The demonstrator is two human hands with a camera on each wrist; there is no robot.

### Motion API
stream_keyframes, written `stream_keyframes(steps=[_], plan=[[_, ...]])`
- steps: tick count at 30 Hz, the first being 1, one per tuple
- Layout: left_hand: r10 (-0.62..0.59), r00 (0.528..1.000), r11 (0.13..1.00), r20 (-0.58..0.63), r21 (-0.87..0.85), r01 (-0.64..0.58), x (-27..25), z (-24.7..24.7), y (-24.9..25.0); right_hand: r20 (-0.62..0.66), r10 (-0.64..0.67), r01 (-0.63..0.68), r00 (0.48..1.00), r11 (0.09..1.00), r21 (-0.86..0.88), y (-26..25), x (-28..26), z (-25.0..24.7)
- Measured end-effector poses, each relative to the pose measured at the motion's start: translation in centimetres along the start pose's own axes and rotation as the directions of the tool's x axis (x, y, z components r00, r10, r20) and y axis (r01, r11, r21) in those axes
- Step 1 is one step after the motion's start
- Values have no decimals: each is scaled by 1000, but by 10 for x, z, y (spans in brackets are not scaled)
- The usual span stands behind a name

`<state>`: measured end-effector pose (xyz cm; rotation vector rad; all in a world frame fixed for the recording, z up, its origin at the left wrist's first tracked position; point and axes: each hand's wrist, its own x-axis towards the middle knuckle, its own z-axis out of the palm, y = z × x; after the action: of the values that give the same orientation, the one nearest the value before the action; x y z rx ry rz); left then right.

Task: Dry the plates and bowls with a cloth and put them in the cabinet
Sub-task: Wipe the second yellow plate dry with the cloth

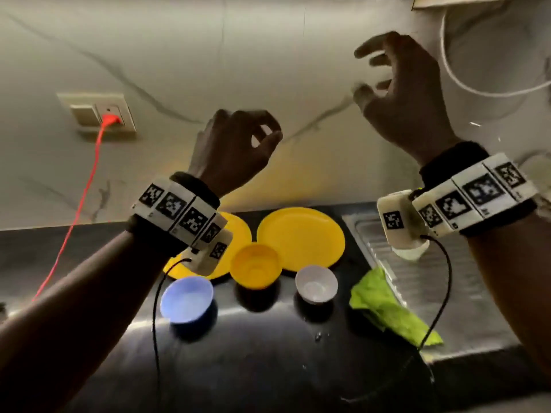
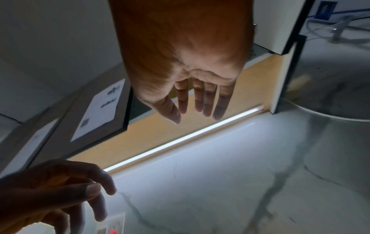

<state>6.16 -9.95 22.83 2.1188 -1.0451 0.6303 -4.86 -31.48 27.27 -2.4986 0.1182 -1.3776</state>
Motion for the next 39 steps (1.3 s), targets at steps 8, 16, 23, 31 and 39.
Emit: stream_keyframes(steps=[8, 16, 23, 31, 39], plan=[[-38, 990, 997, 139, -55, 46, -95, 34, -54, 205, 183, -175, 962, 983, -56, 26, -111, 39], [-107, 970, 993, 220, -27, 116, -160, 78, -67, 348, 302, -315, 888, 949, -19, 54, -186, 51], [-199, 931, 979, 307, 14, 205, -202, 121, -64, 498, 491, -484, 715, 861, -155, 88, -233, 58], [-391, 862, 920, 323, 122, 372, -221, 146, -74, 730, 650, -478, 211, 720, -503, 127, -289, 82], [-545, 826, 827, 141, 253, 502, -214, 136, -110, 704, 695, -343, 146, 703, -623, 147, -310, 101]])
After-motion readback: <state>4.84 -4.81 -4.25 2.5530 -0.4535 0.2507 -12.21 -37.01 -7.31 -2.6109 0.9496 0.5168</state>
